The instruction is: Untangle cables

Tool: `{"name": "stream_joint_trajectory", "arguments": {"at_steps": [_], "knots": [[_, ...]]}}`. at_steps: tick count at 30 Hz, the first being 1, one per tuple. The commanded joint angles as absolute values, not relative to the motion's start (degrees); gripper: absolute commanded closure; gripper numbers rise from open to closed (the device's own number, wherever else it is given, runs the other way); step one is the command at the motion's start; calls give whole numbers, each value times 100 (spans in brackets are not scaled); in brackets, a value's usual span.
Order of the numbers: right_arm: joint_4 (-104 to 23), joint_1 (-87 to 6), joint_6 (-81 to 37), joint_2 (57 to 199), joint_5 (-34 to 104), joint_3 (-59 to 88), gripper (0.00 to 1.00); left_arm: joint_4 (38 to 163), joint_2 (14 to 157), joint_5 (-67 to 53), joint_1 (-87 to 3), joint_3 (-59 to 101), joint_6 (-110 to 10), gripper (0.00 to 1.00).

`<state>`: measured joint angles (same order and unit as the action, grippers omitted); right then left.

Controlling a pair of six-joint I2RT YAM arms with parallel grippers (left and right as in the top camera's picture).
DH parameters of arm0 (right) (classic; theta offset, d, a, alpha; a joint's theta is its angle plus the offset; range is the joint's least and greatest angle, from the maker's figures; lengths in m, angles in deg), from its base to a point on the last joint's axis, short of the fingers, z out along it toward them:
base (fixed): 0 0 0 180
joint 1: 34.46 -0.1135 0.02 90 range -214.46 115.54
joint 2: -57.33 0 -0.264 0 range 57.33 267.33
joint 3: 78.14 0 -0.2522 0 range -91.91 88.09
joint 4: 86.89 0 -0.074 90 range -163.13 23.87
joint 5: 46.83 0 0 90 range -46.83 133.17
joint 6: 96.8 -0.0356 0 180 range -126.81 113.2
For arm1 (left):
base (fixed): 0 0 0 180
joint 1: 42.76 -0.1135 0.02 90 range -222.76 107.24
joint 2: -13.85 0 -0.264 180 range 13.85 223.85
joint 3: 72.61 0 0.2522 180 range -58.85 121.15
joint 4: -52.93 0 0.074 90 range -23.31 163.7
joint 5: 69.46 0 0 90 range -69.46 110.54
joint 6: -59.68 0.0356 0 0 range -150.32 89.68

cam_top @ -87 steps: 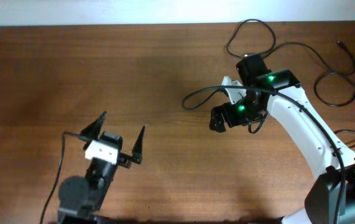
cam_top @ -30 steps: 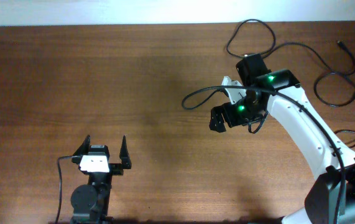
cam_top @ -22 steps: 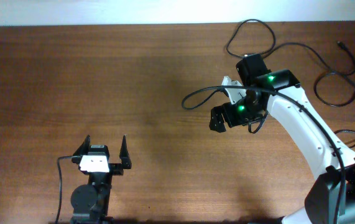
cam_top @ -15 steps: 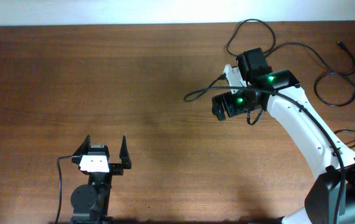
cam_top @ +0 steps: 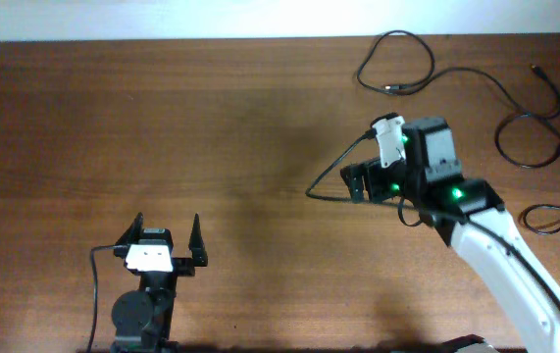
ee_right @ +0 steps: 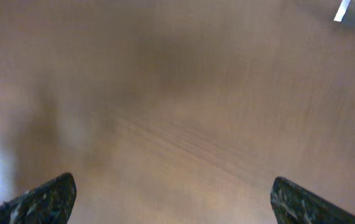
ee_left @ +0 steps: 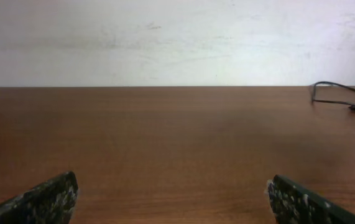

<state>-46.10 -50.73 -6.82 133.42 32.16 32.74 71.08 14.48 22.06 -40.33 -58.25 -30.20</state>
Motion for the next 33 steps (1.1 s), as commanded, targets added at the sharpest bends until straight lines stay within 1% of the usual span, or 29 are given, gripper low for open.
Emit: {"name": "stream_joint_trajectory", "arguments": {"at_steps": [1, 4, 6, 11, 13, 14, 17, 20, 23, 25, 28, 30, 33], "knots": [[-5354, -5045, -712, 12756, 3319, 4103, 1, 7151, 1415, 2140, -4070, -5834, -3073, 1], [-6814, -5047, -712, 12179, 3328, 5108, 1, 7151, 1415, 2140, -4070, -5834, -3075, 1], [-7347, -5045, -712, 11801, 3332, 5608, 1, 7151, 1415, 2140, -4070, -5834, -3073, 2], [-8107, -5045, -710, 10811, 3356, 6658, 1, 7151, 1415, 2140, -4070, -5834, -3073, 1], [-8540, -5045, -710, 10407, 3356, 7049, 1, 7151, 1415, 2140, -4070, -5834, -3073, 1], [-8960, -5045, -710, 9961, 3380, 7471, 1, 7151, 1415, 2140, -4070, -5834, -3073, 1], [-9257, -5045, -710, 9231, 3516, 8076, 1, 7151, 1415, 2140, -4070, -5834, -3073, 1], [-9312, -5045, -710, 8499, 3636, 8553, 1, 7151, 1415, 2140, -4070, -5834, -3073, 1], [-9307, -5045, -710, 8077, 3636, 8776, 1, 7151, 1415, 2140, -4070, -5834, -3073, 1], [-9054, -5045, -701, 7756, 3645, 8778, 1, 7151, 1415, 2140, -4070, -5834, -3073, 1], [-8490, -4999, -290, 7257, 3636, 8778, 1, 7151, 1415, 2140, -4070, -5834, -3073, 1], [-7852, -4760, -275, 6870, 3636, 8778, 1, 7151, 1415, 2140, -4070, -5834, -3073, 1], [-7227, -4457, -275, 6385, 3632, 8778, 1, 7151, 1415, 2140, -4070, -5834, -3073, 1]]}}
